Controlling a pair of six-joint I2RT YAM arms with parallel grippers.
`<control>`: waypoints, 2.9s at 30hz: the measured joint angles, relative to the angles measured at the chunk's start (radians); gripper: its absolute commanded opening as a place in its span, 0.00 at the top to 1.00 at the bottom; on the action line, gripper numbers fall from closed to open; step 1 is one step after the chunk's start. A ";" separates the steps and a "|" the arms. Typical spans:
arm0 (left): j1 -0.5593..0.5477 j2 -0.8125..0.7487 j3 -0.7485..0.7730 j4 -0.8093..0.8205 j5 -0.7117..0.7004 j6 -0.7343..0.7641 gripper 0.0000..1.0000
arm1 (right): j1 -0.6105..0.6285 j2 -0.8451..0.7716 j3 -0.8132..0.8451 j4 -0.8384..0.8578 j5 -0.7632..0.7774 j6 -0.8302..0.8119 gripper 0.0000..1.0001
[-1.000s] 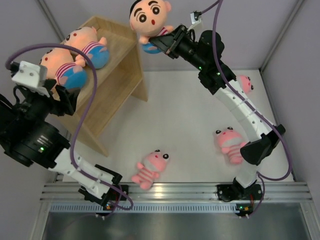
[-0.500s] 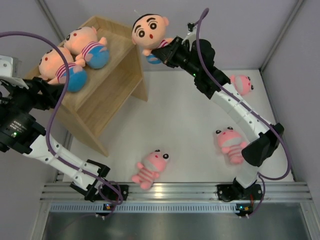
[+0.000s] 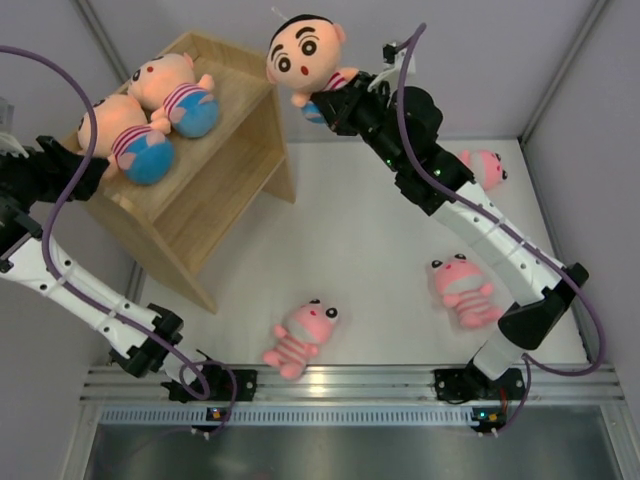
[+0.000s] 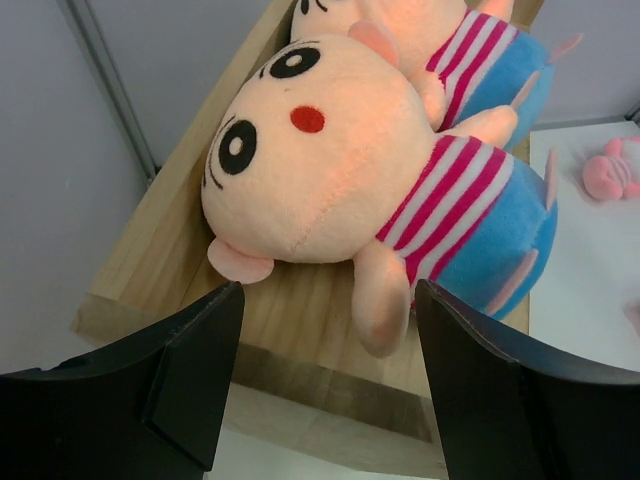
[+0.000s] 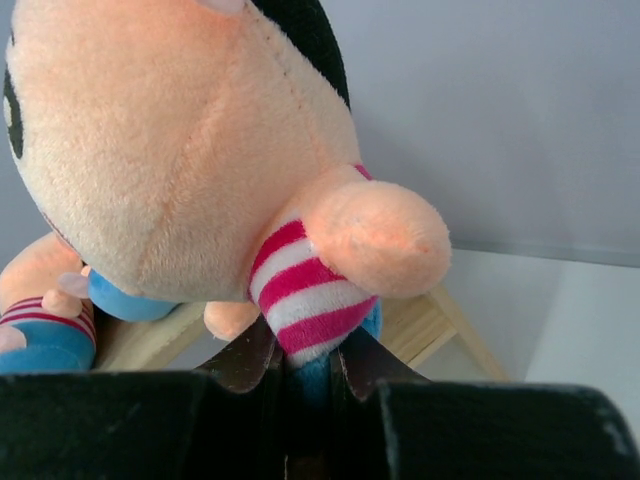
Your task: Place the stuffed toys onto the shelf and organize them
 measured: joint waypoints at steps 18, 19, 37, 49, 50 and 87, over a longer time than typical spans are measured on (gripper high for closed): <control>-0.718 0.006 -0.029 0.141 -0.667 -0.146 0.24 | 0.044 0.140 0.219 -0.060 0.083 -0.073 1.00; -0.752 0.012 -0.029 0.142 -0.699 -0.145 0.24 | 0.044 0.150 0.224 -0.060 0.082 -0.066 1.00; -0.811 0.061 -0.079 0.230 -0.927 -0.129 0.23 | 0.043 0.294 0.247 -0.030 0.052 -0.010 1.00; -0.811 0.134 -0.022 0.255 -0.928 -0.142 0.19 | 0.013 0.177 0.197 -0.015 0.061 -0.046 1.00; -0.811 0.124 -0.030 0.256 -0.931 -0.140 0.18 | 0.011 0.175 0.197 -0.015 0.059 -0.047 1.00; -0.798 -0.615 -0.517 0.286 -0.665 -0.126 0.06 | 0.428 0.008 -0.125 -0.007 -0.083 0.124 1.00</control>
